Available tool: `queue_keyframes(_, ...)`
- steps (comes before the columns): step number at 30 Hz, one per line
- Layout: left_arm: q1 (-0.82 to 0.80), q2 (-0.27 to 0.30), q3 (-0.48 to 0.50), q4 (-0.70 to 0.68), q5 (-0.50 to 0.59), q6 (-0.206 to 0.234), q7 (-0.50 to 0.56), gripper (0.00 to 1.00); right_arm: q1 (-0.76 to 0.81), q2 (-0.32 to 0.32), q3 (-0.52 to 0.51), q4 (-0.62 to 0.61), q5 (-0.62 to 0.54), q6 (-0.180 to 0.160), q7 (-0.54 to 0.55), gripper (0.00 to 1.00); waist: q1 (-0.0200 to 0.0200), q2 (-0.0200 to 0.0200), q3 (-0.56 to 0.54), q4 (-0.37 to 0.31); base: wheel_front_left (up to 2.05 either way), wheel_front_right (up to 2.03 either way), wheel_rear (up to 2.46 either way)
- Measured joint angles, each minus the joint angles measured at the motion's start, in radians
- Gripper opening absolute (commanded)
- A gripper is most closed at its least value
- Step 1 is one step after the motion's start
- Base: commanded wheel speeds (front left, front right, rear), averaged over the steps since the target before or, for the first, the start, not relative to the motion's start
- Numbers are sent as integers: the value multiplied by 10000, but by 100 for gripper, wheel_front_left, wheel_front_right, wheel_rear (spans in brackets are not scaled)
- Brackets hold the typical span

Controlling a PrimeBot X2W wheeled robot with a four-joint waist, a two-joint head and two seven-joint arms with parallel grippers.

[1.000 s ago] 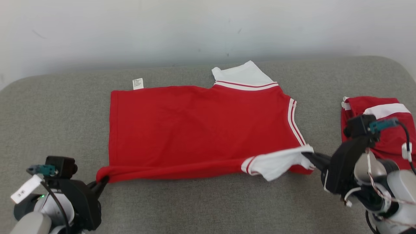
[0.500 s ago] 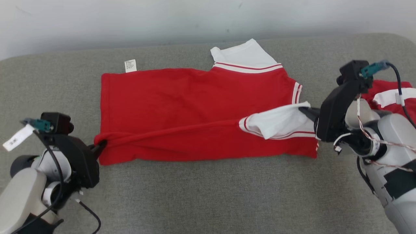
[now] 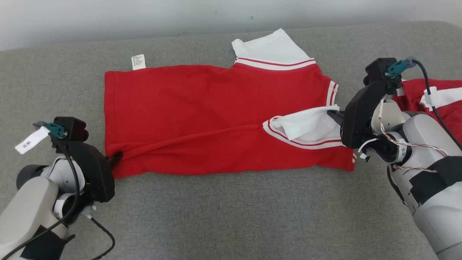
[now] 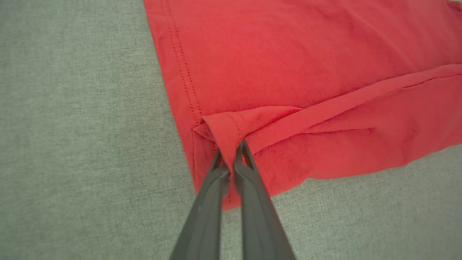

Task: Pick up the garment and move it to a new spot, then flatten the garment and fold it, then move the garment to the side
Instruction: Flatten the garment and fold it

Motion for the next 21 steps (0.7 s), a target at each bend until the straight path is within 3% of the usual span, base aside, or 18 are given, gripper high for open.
queue_keyframes(2,-23,31,-109,75,0,0,-146,0,0,27,67,217,-94,125,-211,0,0,0,13,-9,0,0,0)
queue_keyframes(3,-30,27,-117,130,0,0,-284,6,-5,58,61,332,-94,136,-372,37,0,0,15,-12,0,0,0)
queue_keyframes(4,-64,17,-125,236,2,0,-407,44,-30,94,58,453,-94,186,-525,100,1,0,7,-15,0,0,0)
queue_keyframes(5,-100,23,-165,330,6,0,-462,96,-73,136,54,598,-98,255,-660,100,0,0,-13,-20,0,0,0)
queue_keyframes(6,-111,19,-192,395,8,0,-591,100,-105,169,54,694,-113,303,-796,100,0,0,-40,-23,0,0,0)
queue_keyframes(10,-102,59,-391,537,79,0,-1143,100,-162,173,81,961,-199,650,-1348,100,0,0,-210,-37,0,0,0)
queue_keyframes(15,187,81,-332,430,171,0,-2173,100,127,-38,-10,890,-357,830,-2311,100,-1,-1,-547,-60,0,0,0)
queue_keyframes(21,1840,205,-384,-61,508,10,-3294,100,1931,-295,-35,42,-437,926,-3338,100,-2,-1,-1022,-85,0,0,0)
